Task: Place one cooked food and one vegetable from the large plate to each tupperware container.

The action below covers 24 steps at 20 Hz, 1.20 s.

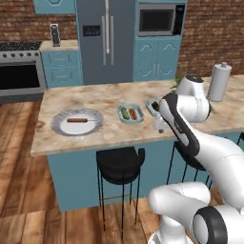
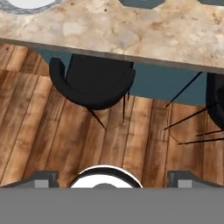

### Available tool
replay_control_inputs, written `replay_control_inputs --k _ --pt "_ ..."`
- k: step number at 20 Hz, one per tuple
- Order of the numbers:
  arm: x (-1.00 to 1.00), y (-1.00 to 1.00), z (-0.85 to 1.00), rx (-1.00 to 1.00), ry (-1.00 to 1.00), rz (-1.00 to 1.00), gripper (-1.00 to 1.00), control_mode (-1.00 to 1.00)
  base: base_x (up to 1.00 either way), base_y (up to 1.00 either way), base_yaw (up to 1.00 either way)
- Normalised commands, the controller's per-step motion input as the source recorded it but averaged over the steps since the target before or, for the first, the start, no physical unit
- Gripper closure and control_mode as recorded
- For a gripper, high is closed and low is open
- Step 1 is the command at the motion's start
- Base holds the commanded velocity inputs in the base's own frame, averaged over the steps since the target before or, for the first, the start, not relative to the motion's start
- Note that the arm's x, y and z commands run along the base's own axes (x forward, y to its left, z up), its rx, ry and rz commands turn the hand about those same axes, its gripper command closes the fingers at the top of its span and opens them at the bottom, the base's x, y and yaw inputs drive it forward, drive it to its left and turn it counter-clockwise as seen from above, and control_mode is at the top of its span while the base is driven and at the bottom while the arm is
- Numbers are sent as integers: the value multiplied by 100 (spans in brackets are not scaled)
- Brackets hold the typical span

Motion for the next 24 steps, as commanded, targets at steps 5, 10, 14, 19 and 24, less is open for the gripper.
replay_control_inputs --k 5,10,14,19,24 --pt "0 0 0 0 0 0 -100 100 17 100 0" --pt "0 0 0 0 0 0 -100 100 73 76 0" --pt "0 0 0 0 0 0 -100 100 79 22 0" --pt "0 0 0 0 0 0 -100 100 8 -11 0" --pt "0 0 0 0 0 0 -100 100 50 0 0"
